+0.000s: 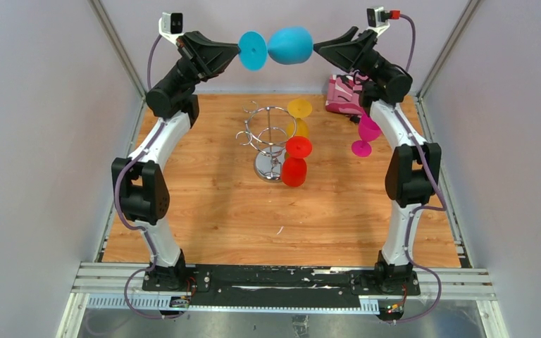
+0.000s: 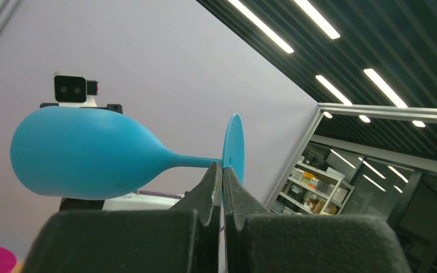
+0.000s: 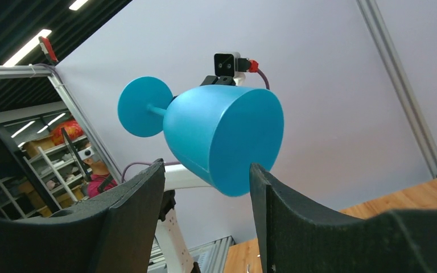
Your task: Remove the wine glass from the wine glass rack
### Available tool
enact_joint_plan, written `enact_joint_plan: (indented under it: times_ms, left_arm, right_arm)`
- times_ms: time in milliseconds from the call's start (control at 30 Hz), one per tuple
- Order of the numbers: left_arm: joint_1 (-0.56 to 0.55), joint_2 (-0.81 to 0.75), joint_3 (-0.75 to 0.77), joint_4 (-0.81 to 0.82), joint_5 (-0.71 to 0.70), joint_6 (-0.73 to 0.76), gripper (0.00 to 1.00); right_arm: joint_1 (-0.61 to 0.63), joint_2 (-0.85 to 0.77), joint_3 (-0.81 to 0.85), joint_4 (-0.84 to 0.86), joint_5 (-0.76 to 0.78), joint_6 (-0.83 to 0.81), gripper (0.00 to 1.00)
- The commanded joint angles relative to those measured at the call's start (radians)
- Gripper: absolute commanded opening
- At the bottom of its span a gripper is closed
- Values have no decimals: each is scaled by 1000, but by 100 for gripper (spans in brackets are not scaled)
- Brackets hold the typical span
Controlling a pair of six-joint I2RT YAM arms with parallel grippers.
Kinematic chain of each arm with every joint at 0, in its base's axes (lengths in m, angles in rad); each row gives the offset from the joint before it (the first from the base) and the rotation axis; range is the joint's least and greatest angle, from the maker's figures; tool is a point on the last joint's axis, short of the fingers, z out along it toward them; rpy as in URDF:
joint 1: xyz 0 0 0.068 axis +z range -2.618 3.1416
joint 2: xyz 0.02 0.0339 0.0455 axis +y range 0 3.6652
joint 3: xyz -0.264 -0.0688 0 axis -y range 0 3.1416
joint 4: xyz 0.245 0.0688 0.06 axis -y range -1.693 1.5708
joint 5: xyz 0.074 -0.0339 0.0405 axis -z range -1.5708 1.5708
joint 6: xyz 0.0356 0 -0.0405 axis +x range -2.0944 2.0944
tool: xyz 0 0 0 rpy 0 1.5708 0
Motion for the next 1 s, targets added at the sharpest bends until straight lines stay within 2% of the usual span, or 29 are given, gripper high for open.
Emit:
enact_joint_plan:
  times_ms: [0,333,600,833,967]
  left_arm:
    - [0,18,-8,64,6,-7,0]
    - [0,34,-14,64,11,-7,0]
    - [0,72,-10,65,15,-6,0]
    - [1,116,24,65,26,-20,0]
    - [1,110,8,65,30,-15,0]
  right_arm:
    - [35,68,71,73,1,62,61]
    - [93,136,203,73,25,121,61]
    - [141,137,227,73,34,142,60]
    - [162,96,187,73,32,126,51]
    - [162,66,155,73,33,115,40]
